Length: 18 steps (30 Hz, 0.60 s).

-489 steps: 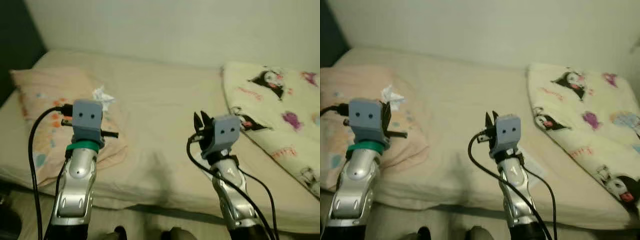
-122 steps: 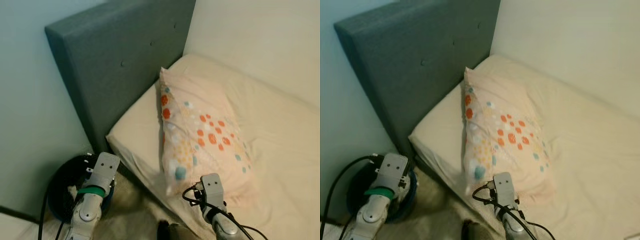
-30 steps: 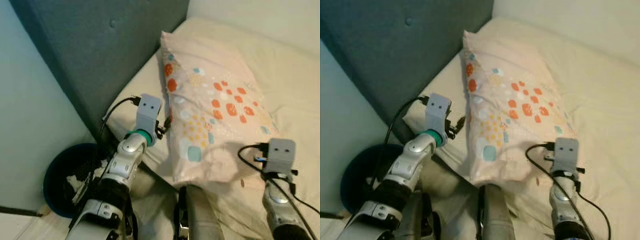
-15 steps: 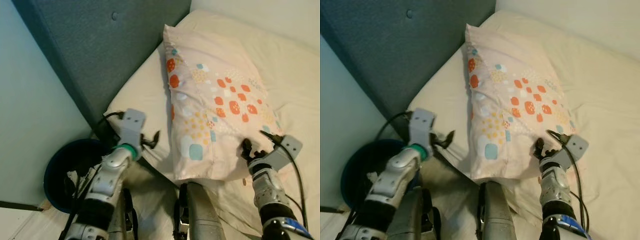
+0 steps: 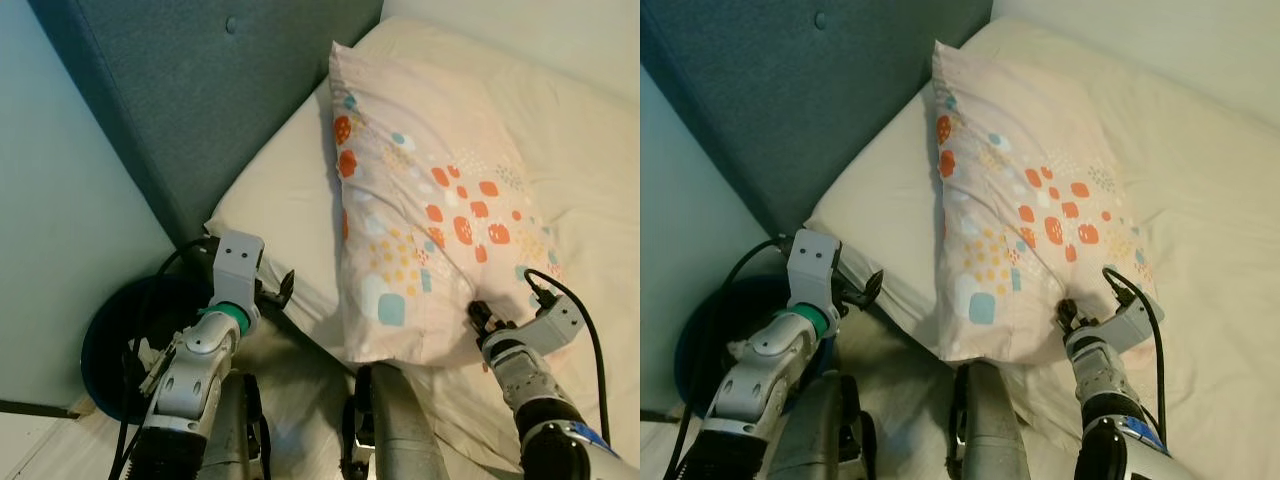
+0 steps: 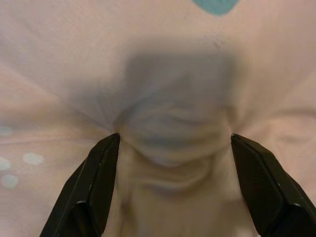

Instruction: Clean up the room

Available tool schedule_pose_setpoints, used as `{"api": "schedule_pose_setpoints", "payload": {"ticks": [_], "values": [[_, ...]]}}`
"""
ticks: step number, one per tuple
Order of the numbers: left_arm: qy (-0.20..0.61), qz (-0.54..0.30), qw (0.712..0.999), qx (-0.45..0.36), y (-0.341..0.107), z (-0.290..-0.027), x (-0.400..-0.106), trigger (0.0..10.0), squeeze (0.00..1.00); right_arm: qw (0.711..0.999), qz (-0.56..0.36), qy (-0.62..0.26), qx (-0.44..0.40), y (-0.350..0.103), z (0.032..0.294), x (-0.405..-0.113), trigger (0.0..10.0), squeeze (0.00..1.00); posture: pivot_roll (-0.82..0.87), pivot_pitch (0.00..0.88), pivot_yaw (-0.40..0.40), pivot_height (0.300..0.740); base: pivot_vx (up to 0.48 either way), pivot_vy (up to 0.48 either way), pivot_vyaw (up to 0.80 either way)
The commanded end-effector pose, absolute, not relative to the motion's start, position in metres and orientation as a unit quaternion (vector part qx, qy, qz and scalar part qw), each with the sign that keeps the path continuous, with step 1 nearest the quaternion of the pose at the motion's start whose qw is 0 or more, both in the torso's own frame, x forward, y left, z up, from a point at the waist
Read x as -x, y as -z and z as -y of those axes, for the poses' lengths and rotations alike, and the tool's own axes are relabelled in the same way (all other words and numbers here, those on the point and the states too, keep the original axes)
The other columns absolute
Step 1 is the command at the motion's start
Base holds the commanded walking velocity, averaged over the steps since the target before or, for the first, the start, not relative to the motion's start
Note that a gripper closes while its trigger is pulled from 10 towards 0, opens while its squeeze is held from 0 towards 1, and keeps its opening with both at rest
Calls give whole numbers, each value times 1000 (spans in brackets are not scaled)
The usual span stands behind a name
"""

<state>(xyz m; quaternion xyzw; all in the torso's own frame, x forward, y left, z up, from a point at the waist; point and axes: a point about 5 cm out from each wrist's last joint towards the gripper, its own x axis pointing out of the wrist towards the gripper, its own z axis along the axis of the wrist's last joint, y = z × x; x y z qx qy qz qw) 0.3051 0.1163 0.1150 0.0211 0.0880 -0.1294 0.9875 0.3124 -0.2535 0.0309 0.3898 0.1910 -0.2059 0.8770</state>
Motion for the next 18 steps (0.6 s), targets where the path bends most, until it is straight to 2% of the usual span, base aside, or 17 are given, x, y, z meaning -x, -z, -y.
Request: {"api": "schedule_pose_setpoints", "payload": {"ticks": [1,5,10,11,12,18], "values": [[128,-103,986,-20,-110,-116,-300,10000,0,861,-262,176,-399,-9,235,-300,10000,0,13,262,-4,635,0,0,0],[122,-104,987,-18,-111,-118,-298,10000,0,855,-302,164,-388,-2,227,-296,10000,0,17,270,0,635,0,0,0],[121,-107,987,-19,-111,-119,-296,10000,0,849,-305,169,-398,-1,226,-295,10000,0,22,275,5,635,0,0,0],[120,-108,987,-20,-112,-119,-295,10000,0,849,-309,169,-393,0,226,-295,3843,0,26,281,10,635,0,0,0],[119,-109,987,-21,-112,-120,-294,10000,0,850,-311,169,-389,-1,226,-295,0,0,32,286,14,635,0,0,0],[112,-112,987,-25,-114,-124,-292,10000,0,855,-287,171,-396,-8,231,-301,0,0,43,300,23,635,0,0,0]]}}
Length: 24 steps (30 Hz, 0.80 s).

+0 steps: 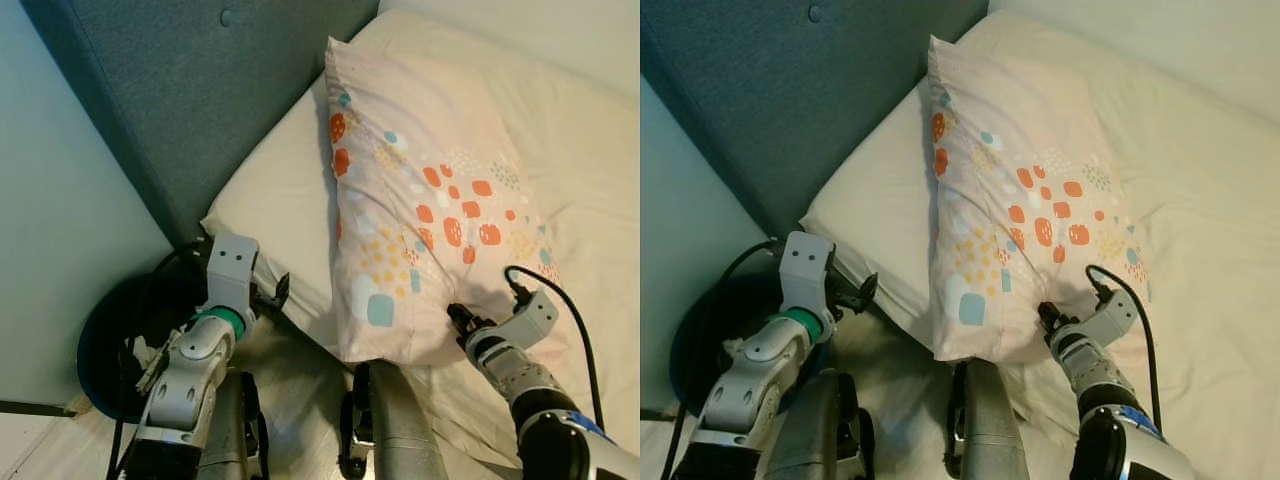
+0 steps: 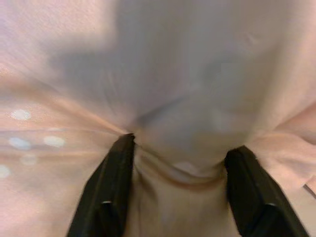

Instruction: Clean up the room

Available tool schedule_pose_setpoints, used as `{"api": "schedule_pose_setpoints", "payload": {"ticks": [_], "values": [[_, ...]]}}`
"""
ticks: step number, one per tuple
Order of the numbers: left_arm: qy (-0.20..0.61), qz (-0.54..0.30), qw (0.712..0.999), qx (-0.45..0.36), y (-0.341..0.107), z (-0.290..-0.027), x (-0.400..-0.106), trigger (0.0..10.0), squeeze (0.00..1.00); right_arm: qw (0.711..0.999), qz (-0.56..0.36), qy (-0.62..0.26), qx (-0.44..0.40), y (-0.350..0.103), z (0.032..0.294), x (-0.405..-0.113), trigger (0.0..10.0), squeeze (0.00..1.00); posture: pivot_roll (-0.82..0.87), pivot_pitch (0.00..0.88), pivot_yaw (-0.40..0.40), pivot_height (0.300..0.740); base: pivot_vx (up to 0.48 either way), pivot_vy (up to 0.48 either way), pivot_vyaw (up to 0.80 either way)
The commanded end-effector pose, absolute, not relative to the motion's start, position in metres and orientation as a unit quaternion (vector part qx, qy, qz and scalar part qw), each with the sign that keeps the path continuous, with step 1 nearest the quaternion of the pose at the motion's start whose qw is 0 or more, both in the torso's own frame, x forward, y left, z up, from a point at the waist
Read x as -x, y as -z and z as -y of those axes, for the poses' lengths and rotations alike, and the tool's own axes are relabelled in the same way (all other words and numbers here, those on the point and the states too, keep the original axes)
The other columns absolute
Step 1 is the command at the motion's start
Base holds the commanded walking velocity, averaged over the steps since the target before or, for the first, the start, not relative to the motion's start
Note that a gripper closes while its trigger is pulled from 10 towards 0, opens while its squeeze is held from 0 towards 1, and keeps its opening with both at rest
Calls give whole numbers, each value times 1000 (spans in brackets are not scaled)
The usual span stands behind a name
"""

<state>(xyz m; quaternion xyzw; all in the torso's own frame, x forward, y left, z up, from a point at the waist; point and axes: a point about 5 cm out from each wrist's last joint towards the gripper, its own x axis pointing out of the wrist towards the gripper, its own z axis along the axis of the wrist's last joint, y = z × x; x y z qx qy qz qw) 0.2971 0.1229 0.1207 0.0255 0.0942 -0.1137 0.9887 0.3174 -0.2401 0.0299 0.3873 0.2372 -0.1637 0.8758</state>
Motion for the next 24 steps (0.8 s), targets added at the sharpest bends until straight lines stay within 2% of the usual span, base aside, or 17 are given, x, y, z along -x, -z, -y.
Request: {"api": "schedule_pose_setpoints", "payload": {"ticks": [1,10,18,21,23,24], "values": [[110,-113,987,-25,-114,-125,-291,10000,0,856,-273,167,-405,-12,233,-304,0,0,44,302,23,635,0,0,0],[107,-119,987,-26,-114,-126,-289,10000,0,859,-242,151,-425,-21,236,-311,0,0,46,303,30,635,0,0,0],[104,-123,987,-26,-114,-126,-290,10000,0,861,-247,124,-427,-16,227,-308,0,0,38,304,28,635,0,0,0],[101,-126,986,-27,-112,-126,-290,10000,0,863,-240,78,-437,-23,212,-316,0,0,38,300,26,635,0,0,0],[97,-126,987,-27,-113,-127,-290,10000,0,863,-199,-23,-465,-47,187,-337,0,0,37,297,25,635,0,0,0],[97,-126,987,-27,-113,-127,-290,10000,0,863,-199,-23,-465,-47,187,-337,0,0,37,297,25,635,0,0,0]]}}
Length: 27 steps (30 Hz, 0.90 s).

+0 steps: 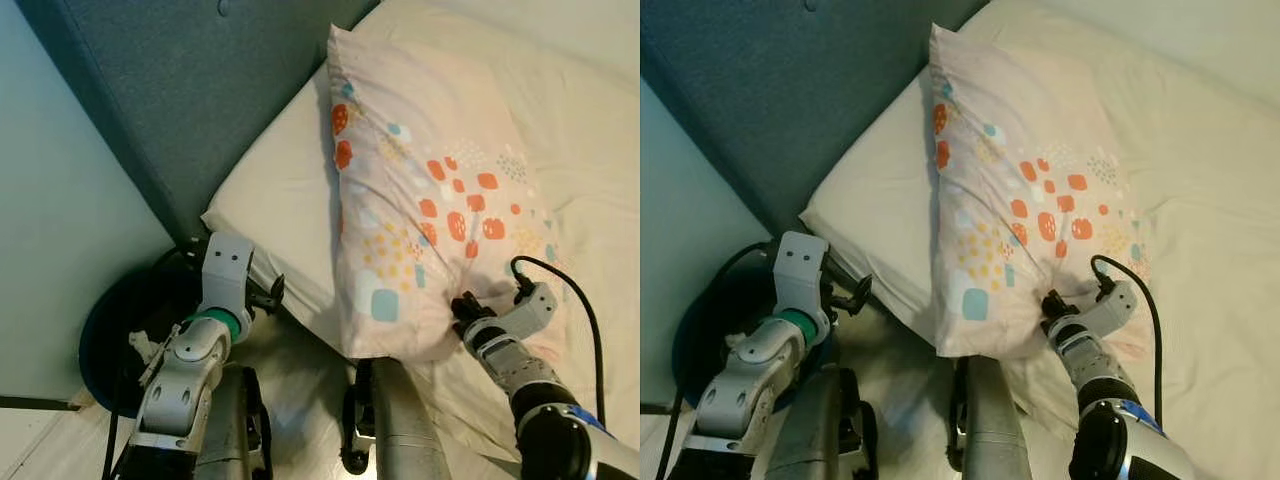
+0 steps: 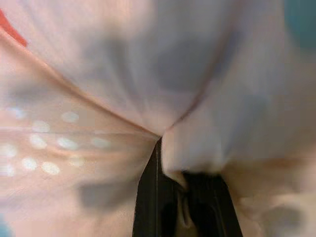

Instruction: Clean up the room

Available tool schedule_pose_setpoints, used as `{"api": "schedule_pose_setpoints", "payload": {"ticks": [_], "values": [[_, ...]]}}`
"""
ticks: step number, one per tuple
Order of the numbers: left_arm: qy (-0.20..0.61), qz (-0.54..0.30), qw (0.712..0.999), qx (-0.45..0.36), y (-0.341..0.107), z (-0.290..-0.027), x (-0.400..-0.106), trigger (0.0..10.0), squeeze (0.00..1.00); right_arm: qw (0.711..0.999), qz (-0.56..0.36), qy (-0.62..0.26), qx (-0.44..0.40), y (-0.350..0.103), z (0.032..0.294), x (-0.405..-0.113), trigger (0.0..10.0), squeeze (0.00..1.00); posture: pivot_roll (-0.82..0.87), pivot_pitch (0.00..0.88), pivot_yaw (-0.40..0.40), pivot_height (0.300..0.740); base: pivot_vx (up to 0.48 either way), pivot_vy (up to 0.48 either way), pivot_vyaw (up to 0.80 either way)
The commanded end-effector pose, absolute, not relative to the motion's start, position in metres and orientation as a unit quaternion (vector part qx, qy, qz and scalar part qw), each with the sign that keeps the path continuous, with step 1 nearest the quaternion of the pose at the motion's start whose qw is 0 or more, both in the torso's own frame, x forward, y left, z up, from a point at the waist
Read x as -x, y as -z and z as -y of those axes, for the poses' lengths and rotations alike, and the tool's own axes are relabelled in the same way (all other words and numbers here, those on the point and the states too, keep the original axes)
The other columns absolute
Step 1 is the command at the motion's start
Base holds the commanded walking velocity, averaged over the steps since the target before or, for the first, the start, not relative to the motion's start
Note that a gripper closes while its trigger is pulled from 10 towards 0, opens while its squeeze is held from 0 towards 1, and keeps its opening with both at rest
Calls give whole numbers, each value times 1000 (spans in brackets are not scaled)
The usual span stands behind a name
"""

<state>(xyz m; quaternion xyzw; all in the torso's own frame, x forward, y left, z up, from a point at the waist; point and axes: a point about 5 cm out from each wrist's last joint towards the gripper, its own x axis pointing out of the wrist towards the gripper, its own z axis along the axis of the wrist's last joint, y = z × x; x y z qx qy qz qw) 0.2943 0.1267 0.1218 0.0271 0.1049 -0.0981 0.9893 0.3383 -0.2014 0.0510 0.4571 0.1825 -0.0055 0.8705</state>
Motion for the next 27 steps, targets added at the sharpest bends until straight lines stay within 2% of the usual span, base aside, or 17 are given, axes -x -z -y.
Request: {"api": "schedule_pose_setpoints", "payload": {"ticks": [1,5,7,8,9,11,12,14,15,18,20,21,22,23,24,26,27], "values": [[93,-123,988,-26,-114,-128,-291,10000,0,861,-180,-69,-471,-61,176,-346,0,0,36,295,23,635,0,0,0],[51,-72,996,-21,-139,-140,-302,10000,0,848,-132,-177,-481,-102,144,-369,0,0,33,283,12,635,0,0,0],[26,-38,999,-18,-155,-149,-307,10000,0,845,-130,-196,-480,-109,136,-372,0,0,33,279,5,635,0,0,0],[-4,7,1000,-20,-175,-160,-311,10000,0,840,-129,-223,-477,-115,126,-374,9608,0,33,279,5,635,0,0,0],[-4,7,1000,-20,-175,-160,-311,10000,0,840,-129,-223,-477,-115,126,-374,9608,0,33,279,5,635,0,0,0],[-73,107,991,-43,-222,-187,-313,10000,0,827,-134,-278,-470,-125,105,-375,10000,0,28,271,-1,635,0,0,0],[-73,107,991,-43,-222,-187,-313,10000,0,827,-134,-278,-470,-125,105,-375,10000,0,28,271,-1,635,0,0,0],[-111,173,977,-64,-259,-205,-312,10000,0,804,-125,-351,-463,-140,79,-374,10000,0,29,267,-4,635,0,0,0],[-111,173,977,-64,-259,-205,-312,10000,0,804,-125,-351,-463,-140,79,-374,10000,0,29,267,-4,635,0,0,0],[-120,207,969,-68,-282,-212,-311,10000,0,763,-103,-440,-463,-160,50,-370,10000,0,33,262,-9,635,0,0,0],[-112,200,971,-60,-278,-206,-312,10000,0,751,-99,-466,-457,-157,43,-364,10000,0,33,258,-12,635,0,0,0],[-112,200,971,-60,-278,-206,-312,10000,0,751,-99,-466,-457,-157,43,-364,10000,0,33,258,-12,635,0,0,0],[-106,193,974,-58,-273,-202,-312,10000,0,768,-118,-443,-448,-144,44,-362,10000,0,32,257,-14,635,0,0,0],[-96,182,977,-56,-266,-195,-311,10000,0,796,-157,-392,-434,-123,50,-360,10000,0,29,258,-15,635,0,0,0],[-96,182,977,-56,-266,-195,-311,10000,0,796,-157,-392,-434,-123,50,-360,10000,0,29,258,-15,635,0,0,0],[-79,169,981,-50,-258,-184,-309,10000,0,830,-219,-309,-409,-91,62,-353,10000,0,25,261,-15,635,0,0,0],[-79,169,981,-50,-258,-184,-309,10000,0,830,-219,-309,-409,-91,62,-353,10000,0,25,261,-15,635,0,0,0]]}}
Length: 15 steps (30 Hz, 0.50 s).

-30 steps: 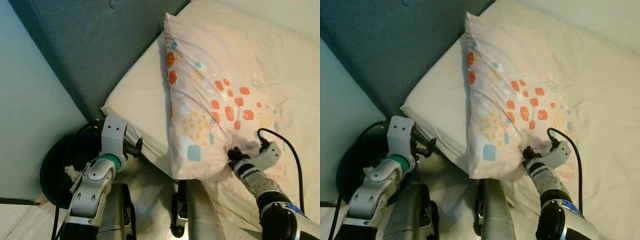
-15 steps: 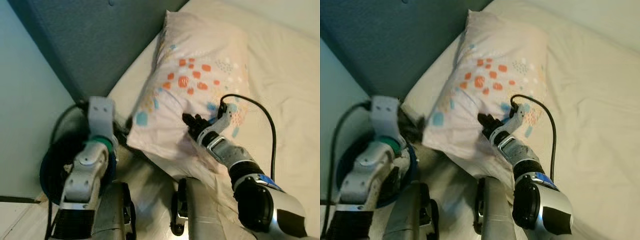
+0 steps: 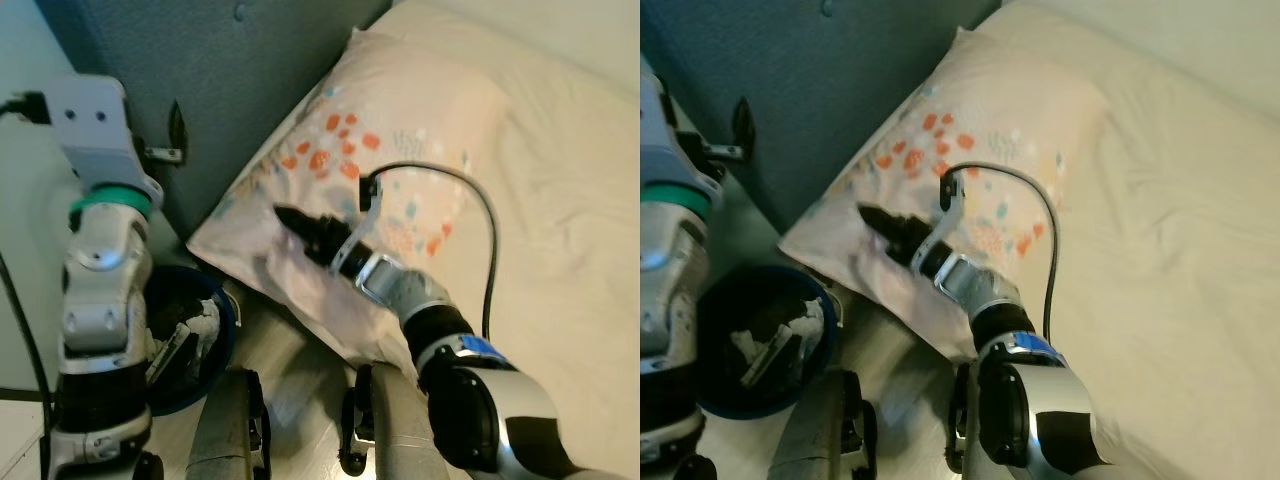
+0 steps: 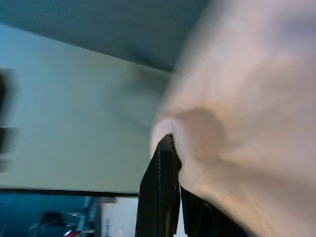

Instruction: Clean up the room

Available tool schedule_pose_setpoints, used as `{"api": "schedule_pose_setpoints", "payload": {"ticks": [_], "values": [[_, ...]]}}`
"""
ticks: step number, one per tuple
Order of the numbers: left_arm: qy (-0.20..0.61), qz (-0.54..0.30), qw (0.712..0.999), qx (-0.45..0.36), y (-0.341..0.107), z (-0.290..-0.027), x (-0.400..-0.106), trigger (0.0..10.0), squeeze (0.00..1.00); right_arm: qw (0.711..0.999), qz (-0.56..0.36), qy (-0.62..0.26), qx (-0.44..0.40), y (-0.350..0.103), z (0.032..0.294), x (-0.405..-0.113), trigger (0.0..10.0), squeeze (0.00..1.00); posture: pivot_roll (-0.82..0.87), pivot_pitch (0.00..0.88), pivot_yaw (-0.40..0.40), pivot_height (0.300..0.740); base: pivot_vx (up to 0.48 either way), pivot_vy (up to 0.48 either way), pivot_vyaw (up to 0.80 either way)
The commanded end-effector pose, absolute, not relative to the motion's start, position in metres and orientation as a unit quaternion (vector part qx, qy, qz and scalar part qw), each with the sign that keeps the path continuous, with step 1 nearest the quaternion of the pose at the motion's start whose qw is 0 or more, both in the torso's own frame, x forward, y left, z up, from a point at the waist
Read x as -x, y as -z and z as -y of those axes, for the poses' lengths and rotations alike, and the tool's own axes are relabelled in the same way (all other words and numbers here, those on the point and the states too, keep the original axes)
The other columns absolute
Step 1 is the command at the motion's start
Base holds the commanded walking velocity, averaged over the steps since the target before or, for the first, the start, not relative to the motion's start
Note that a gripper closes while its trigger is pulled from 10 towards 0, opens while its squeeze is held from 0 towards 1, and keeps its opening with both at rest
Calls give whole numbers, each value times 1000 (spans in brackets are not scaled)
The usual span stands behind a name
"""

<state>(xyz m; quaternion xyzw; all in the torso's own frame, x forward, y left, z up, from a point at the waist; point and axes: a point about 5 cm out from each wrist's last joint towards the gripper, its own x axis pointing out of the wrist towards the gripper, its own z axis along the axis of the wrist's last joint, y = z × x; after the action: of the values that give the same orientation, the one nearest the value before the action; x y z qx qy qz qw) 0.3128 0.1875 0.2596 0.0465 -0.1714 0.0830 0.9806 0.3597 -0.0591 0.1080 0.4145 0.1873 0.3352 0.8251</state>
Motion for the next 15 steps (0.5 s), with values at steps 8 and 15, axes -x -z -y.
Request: {"api": "schedule_pose_setpoints", "payload": {"ticks": [8,15], "values": [[-37,146,988,-45,-244,-164,-309,10000,0,862,-298,-177,-369,-34,99,-326,10000,0,3,261,-3,635,0,0,0],[-31,141,988,-48,-239,-159,-308,10000,0,909,-57,-341,-233,-92,98,-330,10000,0,-4,250,5,635,0,0,0]]}}
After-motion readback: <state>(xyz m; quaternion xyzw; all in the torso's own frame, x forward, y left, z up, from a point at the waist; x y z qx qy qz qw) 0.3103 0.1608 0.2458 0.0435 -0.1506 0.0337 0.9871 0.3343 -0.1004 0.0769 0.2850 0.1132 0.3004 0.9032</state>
